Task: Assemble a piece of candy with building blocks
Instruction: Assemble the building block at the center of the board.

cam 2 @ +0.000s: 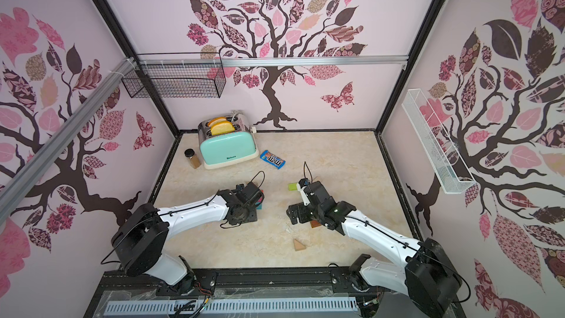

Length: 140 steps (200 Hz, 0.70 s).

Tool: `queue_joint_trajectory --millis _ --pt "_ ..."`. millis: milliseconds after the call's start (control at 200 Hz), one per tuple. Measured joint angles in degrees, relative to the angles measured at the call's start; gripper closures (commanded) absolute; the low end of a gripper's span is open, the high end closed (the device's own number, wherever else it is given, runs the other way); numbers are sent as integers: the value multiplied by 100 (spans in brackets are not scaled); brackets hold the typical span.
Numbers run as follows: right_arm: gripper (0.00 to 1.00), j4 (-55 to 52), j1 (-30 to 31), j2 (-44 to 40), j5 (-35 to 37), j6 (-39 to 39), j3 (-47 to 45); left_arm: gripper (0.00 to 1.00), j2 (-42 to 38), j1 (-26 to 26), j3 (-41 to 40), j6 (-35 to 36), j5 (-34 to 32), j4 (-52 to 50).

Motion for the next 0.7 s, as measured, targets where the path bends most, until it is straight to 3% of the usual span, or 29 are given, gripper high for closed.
queue_joint_trajectory --millis 700 --pt "1 -17 0 52 153 116 2 48 153 232 0 732 345 168"
